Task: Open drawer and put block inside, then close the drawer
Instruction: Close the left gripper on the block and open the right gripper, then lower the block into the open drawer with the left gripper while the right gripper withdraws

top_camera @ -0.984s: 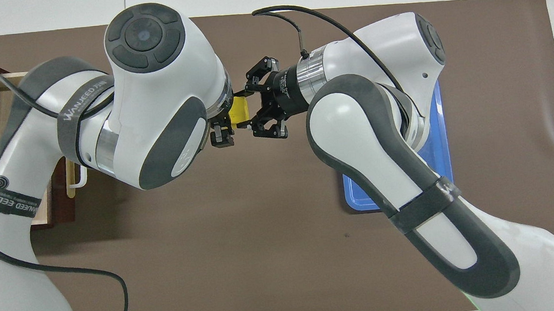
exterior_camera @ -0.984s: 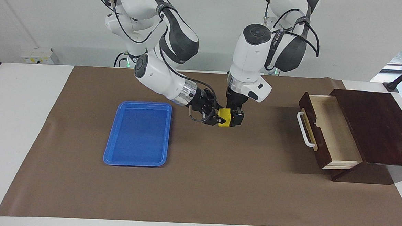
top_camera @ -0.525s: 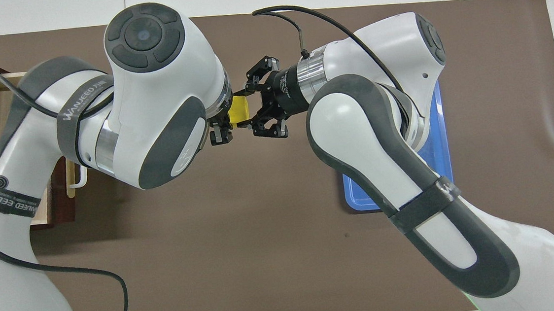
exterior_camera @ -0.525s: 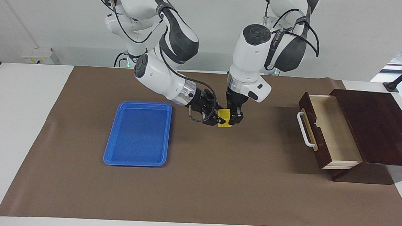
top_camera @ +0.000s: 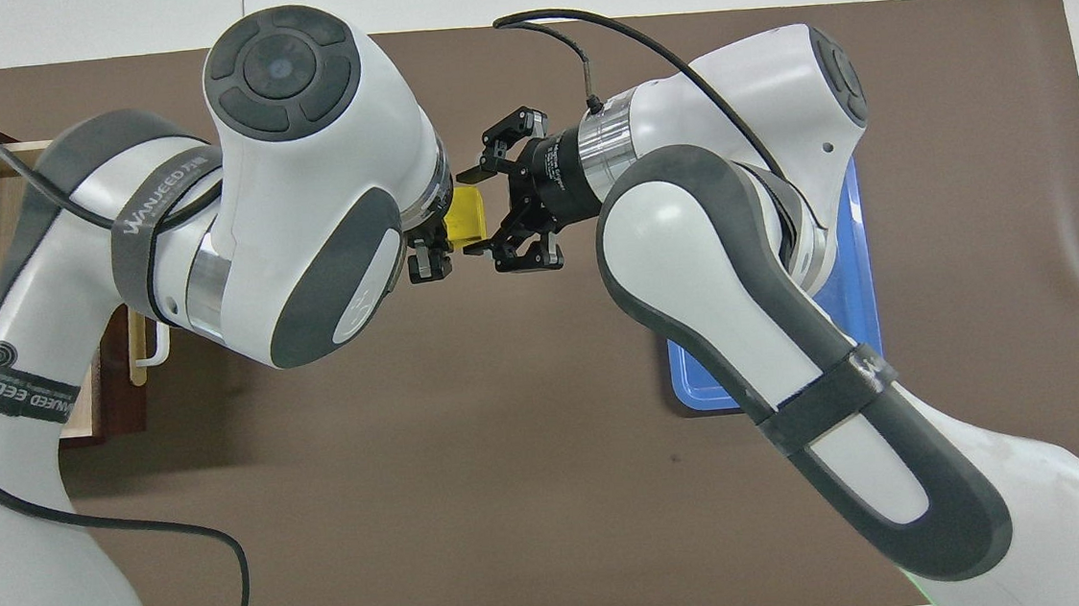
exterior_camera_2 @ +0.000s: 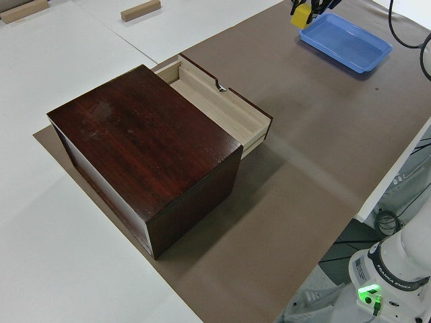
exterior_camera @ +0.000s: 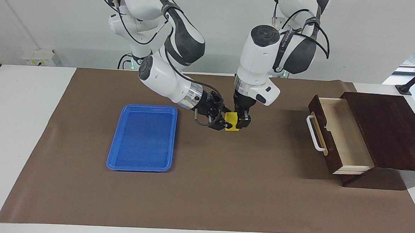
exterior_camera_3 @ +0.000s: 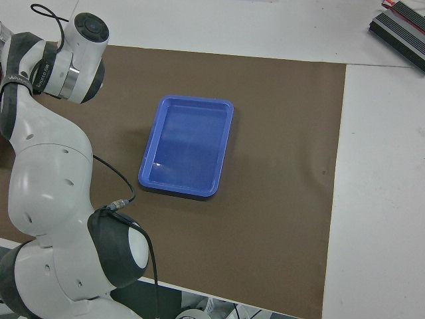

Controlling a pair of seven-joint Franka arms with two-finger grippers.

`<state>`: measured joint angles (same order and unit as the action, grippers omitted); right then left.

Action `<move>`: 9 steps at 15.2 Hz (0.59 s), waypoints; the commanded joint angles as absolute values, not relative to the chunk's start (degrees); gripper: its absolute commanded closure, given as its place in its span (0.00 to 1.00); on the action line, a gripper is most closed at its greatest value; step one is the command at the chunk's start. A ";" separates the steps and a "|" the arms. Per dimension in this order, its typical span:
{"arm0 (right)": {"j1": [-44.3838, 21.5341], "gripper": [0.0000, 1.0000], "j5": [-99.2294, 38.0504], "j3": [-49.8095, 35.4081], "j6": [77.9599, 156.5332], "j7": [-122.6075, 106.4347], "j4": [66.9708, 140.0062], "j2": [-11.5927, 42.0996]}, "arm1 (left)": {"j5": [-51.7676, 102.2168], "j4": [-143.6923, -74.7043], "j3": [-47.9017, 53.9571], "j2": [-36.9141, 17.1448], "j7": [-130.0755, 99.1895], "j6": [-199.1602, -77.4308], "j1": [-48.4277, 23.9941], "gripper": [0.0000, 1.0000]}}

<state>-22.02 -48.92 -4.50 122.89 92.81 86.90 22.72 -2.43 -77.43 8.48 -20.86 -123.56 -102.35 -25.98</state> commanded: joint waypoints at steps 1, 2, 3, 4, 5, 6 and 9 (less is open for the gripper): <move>-21.80 0.00 -50.54 -4.48 123.40 93.52 87.54 22.15 | -3.25 -76.64 8.17 -21.27 -122.17 -101.43 -26.28 1.00; -21.45 0.00 -50.54 -4.48 123.14 93.52 87.54 22.15 | -3.25 -76.47 8.09 -21.27 -121.47 -100.99 -26.28 1.00; -20.75 0.00 -50.54 -4.31 122.61 93.60 87.54 22.06 | -3.25 -76.38 8.00 -21.18 -120.59 -100.29 -26.19 1.00; -19.18 0.00 -50.36 -4.05 121.65 93.69 87.54 21.71 | -3.16 -76.20 7.91 -21.18 -119.19 -98.89 -26.02 1.00; -17.07 0.00 -49.75 -3.87 120.07 93.60 87.45 21.53 | -3.08 -76.03 7.82 -21.01 -117.44 -97.57 -25.32 1.00; -14.35 0.00 -49.05 -3.78 118.32 92.99 87.36 21.45 | -3.08 -76.03 7.82 -20.66 -116.20 -96.43 -24.44 1.00; -5.82 0.00 -39.76 -3.87 112.35 86.96 86.58 19.69 | -2.90 -76.11 7.91 -18.38 -111.55 -95.89 -19.09 1.00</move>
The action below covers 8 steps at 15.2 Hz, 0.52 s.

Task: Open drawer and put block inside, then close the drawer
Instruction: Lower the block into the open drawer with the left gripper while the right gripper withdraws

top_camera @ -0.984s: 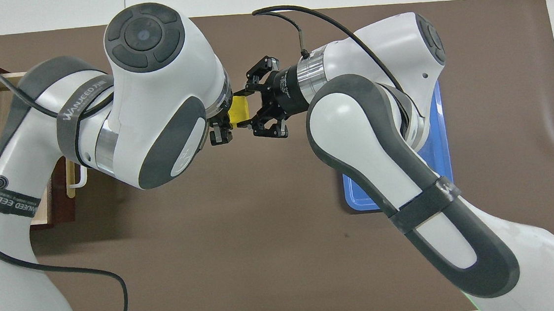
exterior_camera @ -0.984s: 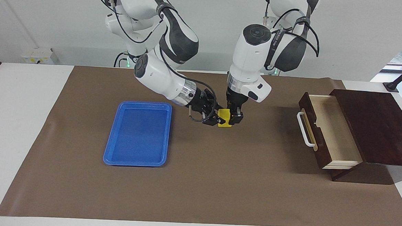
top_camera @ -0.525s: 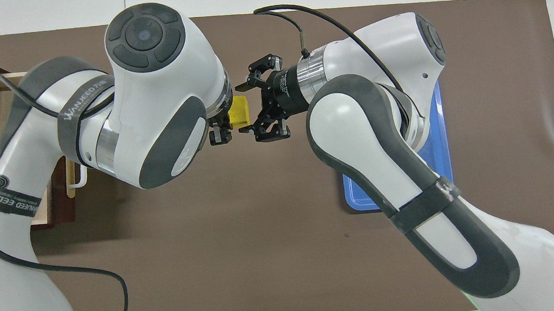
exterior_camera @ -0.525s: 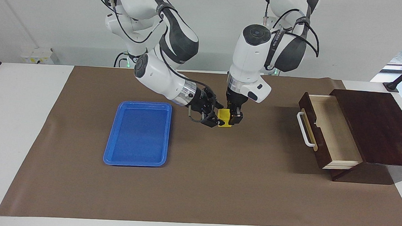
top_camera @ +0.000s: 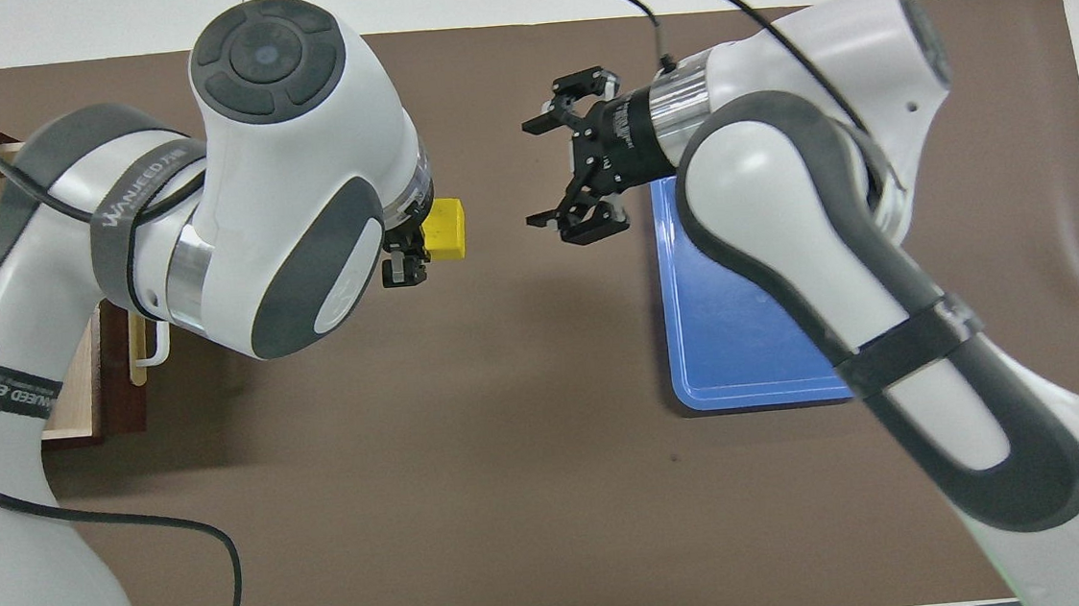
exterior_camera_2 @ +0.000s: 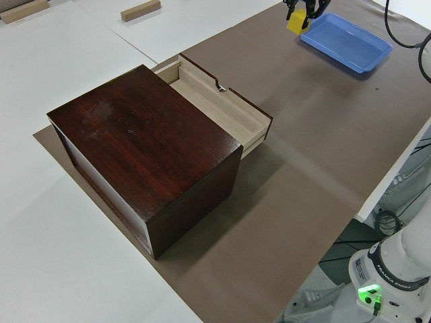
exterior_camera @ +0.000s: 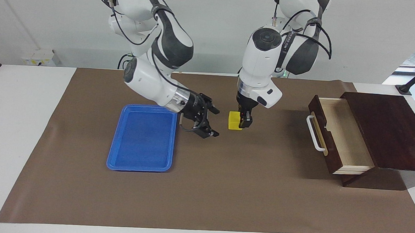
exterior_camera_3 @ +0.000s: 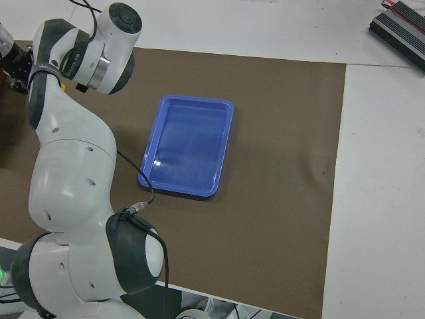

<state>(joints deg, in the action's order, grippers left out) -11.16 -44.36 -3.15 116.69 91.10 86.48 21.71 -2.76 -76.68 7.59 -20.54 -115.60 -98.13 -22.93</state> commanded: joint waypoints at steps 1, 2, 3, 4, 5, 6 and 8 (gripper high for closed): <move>-4.06 0.00 -37.55 -3.78 110.24 83.18 86.40 19.34 | -2.73 -76.29 7.82 -17.76 -109.45 -95.37 -17.42 1.00; -2.39 0.00 -35.09 -3.69 108.21 78.79 86.31 18.55 | -2.64 -76.55 7.91 -16.88 -106.64 -94.67 -14.97 1.00; -1.24 0.00 -31.85 -3.69 106.37 74.31 86.40 17.76 | -2.55 -77.25 7.91 -16.27 -103.48 -94.31 -12.16 1.00; -0.53 0.00 -28.86 -3.69 104.87 70.27 86.40 16.97 | -2.55 -78.21 7.91 -15.65 -100.23 -94.48 -9.69 1.00; 0.52 0.00 -25.87 -3.69 103.03 65.70 86.31 16.27 | -2.55 -78.83 7.91 -15.38 -96.37 -94.57 -6.71 1.00; 1.75 0.00 -23.58 -3.69 101.01 60.52 86.05 15.56 | -2.55 -79.27 7.91 -15.21 -92.85 -94.57 -4.42 1.00; 3.68 0.00 -20.67 -3.60 96.79 48.58 85.96 13.81 | -2.55 -80.76 7.91 -14.59 -87.12 -95.27 -0.20 1.00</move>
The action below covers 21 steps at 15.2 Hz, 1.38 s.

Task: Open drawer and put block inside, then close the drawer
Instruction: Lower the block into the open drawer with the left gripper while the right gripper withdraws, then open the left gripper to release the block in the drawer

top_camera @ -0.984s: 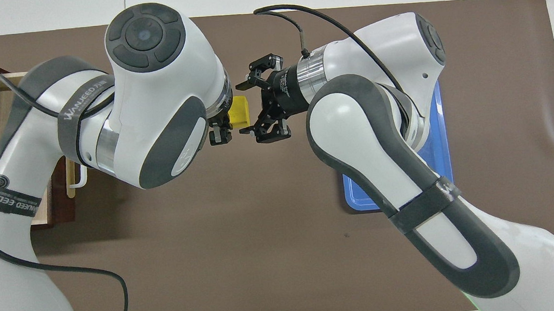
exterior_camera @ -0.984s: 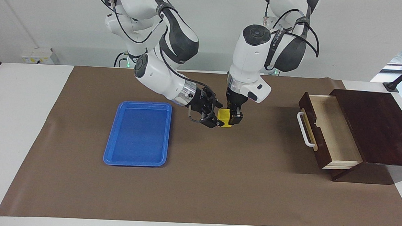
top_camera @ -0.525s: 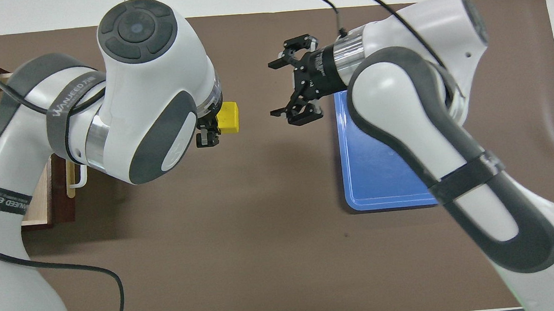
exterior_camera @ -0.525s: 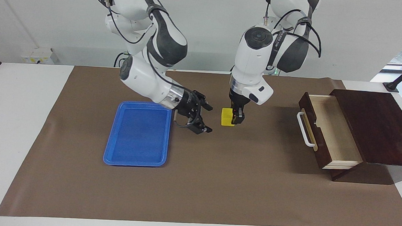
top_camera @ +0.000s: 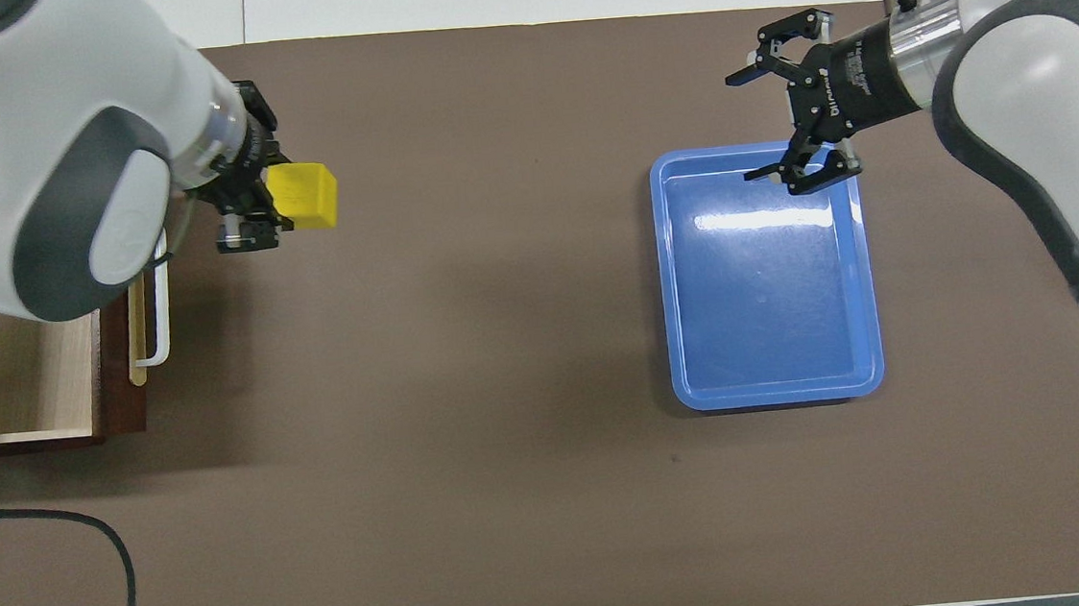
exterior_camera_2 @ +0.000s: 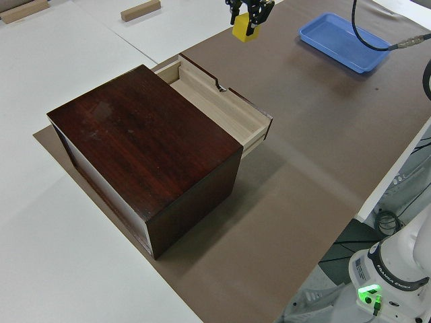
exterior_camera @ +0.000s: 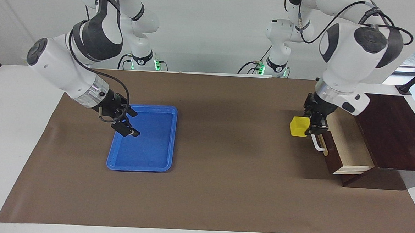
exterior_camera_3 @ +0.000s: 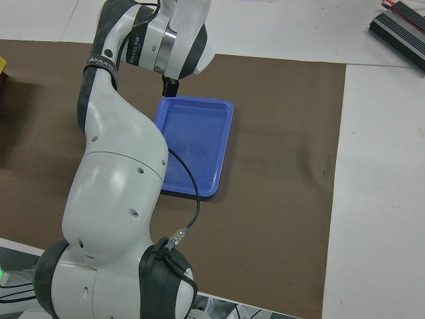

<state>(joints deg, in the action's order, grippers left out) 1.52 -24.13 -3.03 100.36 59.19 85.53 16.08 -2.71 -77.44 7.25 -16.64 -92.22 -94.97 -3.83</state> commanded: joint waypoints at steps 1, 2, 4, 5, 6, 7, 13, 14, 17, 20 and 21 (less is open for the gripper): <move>4.82 0.00 -18.48 -3.60 94.94 42.34 85.96 12.84 | -2.55 -82.51 7.91 -13.98 -84.49 -96.32 1.48 1.00; 5.79 0.00 -16.54 -3.69 93.44 36.88 85.96 11.88 | -2.46 -84.36 7.91 -13.19 -82.64 -98.50 3.41 1.00; 6.94 0.00 -13.99 -3.60 91.15 27.82 86.04 10.12 | -2.37 -86.65 7.91 -12.40 -81.74 -101.06 6.58 1.00; 7.20 0.00 -11.54 -3.69 90.27 22.81 86.13 9.06 | -2.37 -87.79 7.91 -12.31 -81.30 -101.51 8.51 1.00; 7.21 0.00 -9.43 -3.60 90.00 18.67 86.39 8.10 | -2.20 -88.76 7.91 -12.22 -81.39 -102.21 9.83 1.00; 7.21 0.00 -6.97 -3.60 89.65 13.76 86.92 6.43 | -1.59 -90.34 7.91 -11.52 -81.39 -103.00 10.71 1.00; 7.21 0.00 0.88 -3.69 87.89 -4.11 90.70 -1.92 | -0.88 -99.30 7.91 -7.83 -81.91 -107.75 12.04 1.00; 7.47 0.00 1.05 -3.69 87.54 -5.52 90.70 -2.54 | -0.88 -100.27 7.91 -7.47 -82.00 -108.28 12.04 1.00; 7.56 0.00 2.29 -3.69 85.27 -8.00 90.70 -5.27 | -0.27 -102.12 7.91 -6.59 -82.00 -109.15 12.22 1.00; 7.91 0.00 2.29 -3.69 85.08 -7.47 91.31 -5.19 | -0.09 -105.10 7.91 -5.37 -82.00 -111.61 12.22 1.00; 7.91 0.00 2.20 -3.60 85.08 -6.17 91.58 -4.75 | -0.09 -106.34 7.91 -4.93 -82.00 -112.93 12.22 1.00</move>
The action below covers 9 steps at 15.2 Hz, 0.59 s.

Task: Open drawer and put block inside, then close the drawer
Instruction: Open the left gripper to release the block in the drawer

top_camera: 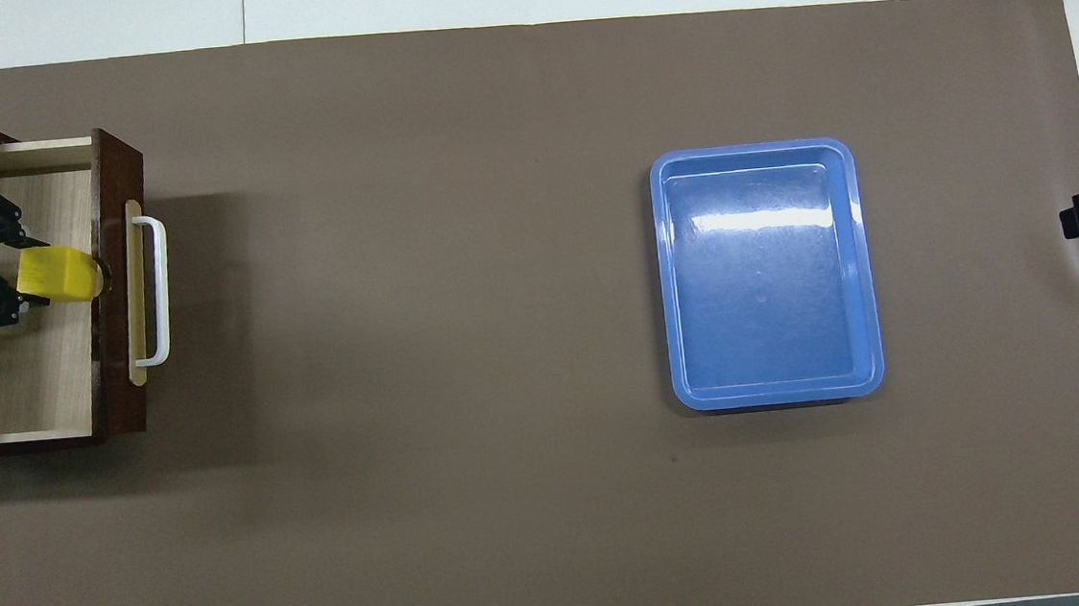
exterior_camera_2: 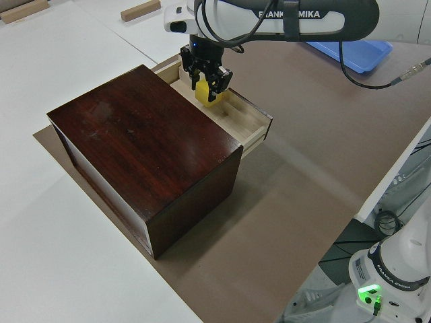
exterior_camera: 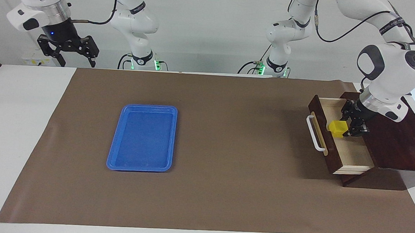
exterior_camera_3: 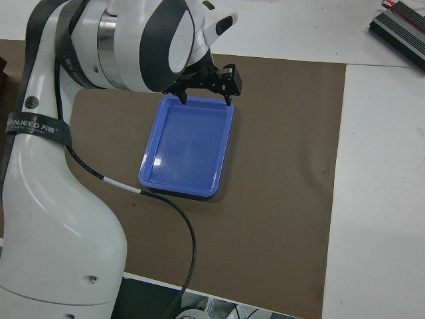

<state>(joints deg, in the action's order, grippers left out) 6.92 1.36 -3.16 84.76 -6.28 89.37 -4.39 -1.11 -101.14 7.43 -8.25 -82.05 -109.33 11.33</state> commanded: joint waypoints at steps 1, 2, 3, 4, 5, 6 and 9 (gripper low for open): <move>7.91 0.00 2.11 -3.69 85.34 -4.06 92.10 -4.05 | -0.17 -106.96 7.91 -4.57 -81.91 -113.64 12.22 1.00; 7.91 0.00 2.11 -3.78 85.43 -2.83 92.63 -3.26 | -0.18 -107.14 7.91 -4.57 -81.83 -113.82 12.30 1.00; 7.91 0.00 2.11 -3.78 85.60 -2.64 92.81 -2.38 | -0.18 -107.23 7.91 -4.57 -81.83 -113.91 12.30 1.00; 7.91 0.00 2.11 -3.87 85.87 -2.55 93.16 -1.94 | -0.18 -107.92 7.91 -4.57 -81.83 -114.52 12.30 1.00; 7.91 0.00 2.11 -3.78 87.44 -2.64 94.73 -2.11 | -0.18 -108.71 7.91 -4.40 -81.83 -115.39 12.30 1.00; 7.91 0.00 2.11 -3.78 88.41 -2.64 96.23 -2.46 | -0.18 -109.68 7.82 -4.13 -81.83 -116.53 12.30 1.00; 8.00 0.00 2.02 -3.78 88.51 -1.68 96.51 -1.94 | -0.18 -110.13 7.82 -4.04 -81.83 -117.16 12.39 1.00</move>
<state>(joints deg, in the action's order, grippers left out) 7.08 1.36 -3.10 87.50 -3.29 95.05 -1.07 -1.08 -107.19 7.43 -6.44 -82.05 -115.35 11.50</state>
